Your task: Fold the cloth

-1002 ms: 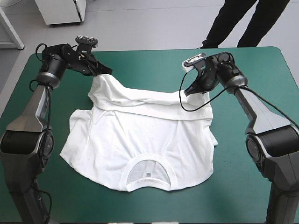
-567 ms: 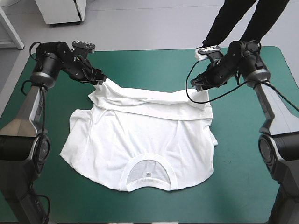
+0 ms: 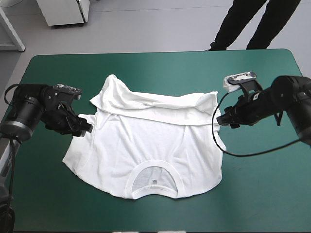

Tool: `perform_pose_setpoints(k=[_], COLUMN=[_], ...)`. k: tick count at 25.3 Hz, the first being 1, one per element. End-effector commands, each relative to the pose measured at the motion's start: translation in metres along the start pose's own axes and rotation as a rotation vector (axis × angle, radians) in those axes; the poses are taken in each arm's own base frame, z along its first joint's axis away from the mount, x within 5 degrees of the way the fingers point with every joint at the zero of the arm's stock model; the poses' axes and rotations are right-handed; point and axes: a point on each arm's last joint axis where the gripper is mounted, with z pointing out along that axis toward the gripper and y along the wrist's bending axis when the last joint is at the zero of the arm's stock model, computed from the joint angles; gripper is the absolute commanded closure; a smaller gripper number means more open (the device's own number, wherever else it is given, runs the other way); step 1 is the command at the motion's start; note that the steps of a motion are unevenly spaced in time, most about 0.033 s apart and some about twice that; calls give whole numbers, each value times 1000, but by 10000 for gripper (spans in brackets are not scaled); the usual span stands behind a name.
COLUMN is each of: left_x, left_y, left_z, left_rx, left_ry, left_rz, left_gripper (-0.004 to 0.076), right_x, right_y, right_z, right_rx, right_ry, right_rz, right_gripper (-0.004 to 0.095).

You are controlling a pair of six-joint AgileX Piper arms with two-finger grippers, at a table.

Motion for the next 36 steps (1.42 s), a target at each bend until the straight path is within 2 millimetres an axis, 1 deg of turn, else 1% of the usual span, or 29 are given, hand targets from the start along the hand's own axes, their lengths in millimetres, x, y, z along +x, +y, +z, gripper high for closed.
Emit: perform_pose_setpoints(k=[1,2,4,7,9,12,17,18,21,23,28,29,32,36], left_x=[11,13,14,8,5,2,-2,-2,-5,-6,-7,-8,-8,-8], left_y=[0,1,10,16,24,30,29,28,27,27,27,27,26,25], left_z=[6,10,24,44,60,82,100,102,107,111,116,116,116,116], left_rx=[-34,-46,-96,-33,-27,-8,26,36,56,65,67,74,77,91], left_ry=[-12,4,65,87,129,186,215,218,206,201,203,201,202,200], left_rz=[-21,-15,-34,-90,-111,-133,-142,-138,-148,-153,-133,-117,-109,-97], left_gripper=[244,244,244,244,244,244,253,269,363,454,714,745,746,746], right_x=[23,27,37,39,40,41,45,47,53,57,62,62,57,53], right_y=[14,16,26,40,45,46,39,37,31,29,27,27,30,33], right_z=[-32,-33,-33,-27,-26,-25,-22,-20,-11,-4,18,22,37,63], right_rx=[10,11,3,-33,-29,-18,58,76,123,128,108,98,29,-57], right_ry=[-127,-126,-117,-85,-77,-60,-25,-10,36,55,127,141,179,263], right_rz=[-10,-18,-49,-100,-130,-126,-114,-116,-99,-99,-85,-79,-53,-17], right_gripper=[394,394,395,394,394,394,394,394,394,394,394,394,392,392])
